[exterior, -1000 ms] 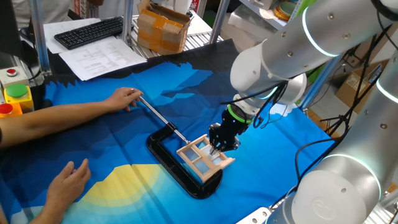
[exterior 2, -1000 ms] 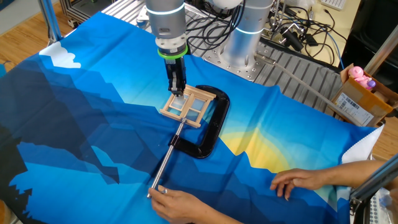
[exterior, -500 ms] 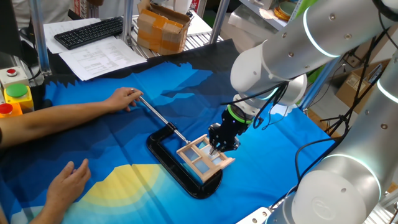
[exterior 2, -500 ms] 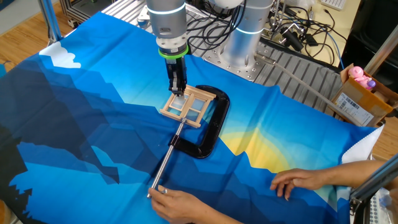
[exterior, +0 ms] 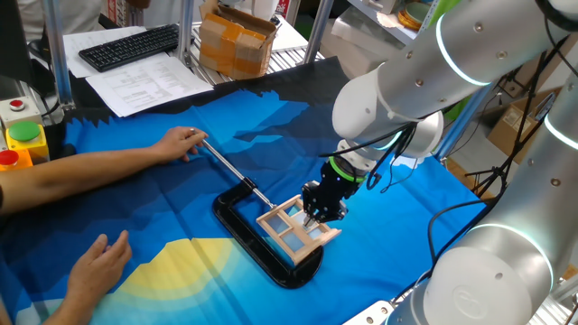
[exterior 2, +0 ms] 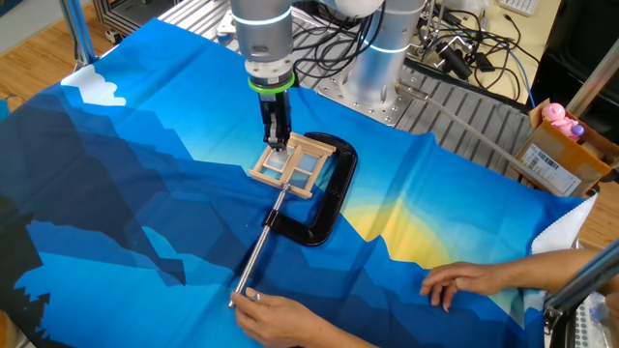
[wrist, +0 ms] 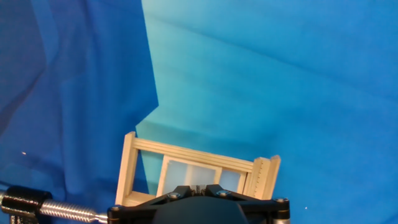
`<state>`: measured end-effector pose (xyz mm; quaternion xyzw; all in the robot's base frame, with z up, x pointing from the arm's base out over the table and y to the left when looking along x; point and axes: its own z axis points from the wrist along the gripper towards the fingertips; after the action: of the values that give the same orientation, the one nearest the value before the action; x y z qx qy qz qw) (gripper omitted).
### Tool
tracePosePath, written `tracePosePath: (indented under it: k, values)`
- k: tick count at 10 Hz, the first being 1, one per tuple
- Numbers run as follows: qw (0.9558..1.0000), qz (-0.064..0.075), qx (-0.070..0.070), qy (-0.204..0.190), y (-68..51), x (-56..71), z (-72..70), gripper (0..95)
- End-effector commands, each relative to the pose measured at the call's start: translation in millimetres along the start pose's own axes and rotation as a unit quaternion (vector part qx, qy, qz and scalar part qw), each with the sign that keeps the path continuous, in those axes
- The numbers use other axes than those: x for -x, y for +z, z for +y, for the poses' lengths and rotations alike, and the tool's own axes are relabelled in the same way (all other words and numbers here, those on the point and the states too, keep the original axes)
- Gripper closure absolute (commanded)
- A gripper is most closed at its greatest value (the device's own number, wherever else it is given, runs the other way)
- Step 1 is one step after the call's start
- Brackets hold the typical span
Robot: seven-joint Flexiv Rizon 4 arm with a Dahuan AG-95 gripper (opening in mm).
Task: Open a sliding window
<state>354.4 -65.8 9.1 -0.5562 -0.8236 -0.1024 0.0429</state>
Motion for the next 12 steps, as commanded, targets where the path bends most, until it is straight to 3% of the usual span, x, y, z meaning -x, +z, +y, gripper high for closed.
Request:
tracePosePath:
  k: [1, 9, 12]
  values:
    - [1.0000, 0.000, -0.001, 0.001, -0.5, -0.6, -1.0, 95.0]
    - [1.0000, -0.006, -0.006, -0.005, 3.2, -4.7, -9.4, 95.0]
    - [0.9999, -0.005, -0.011, -0.006, -2.7, -4.3, -9.6, 95.0]
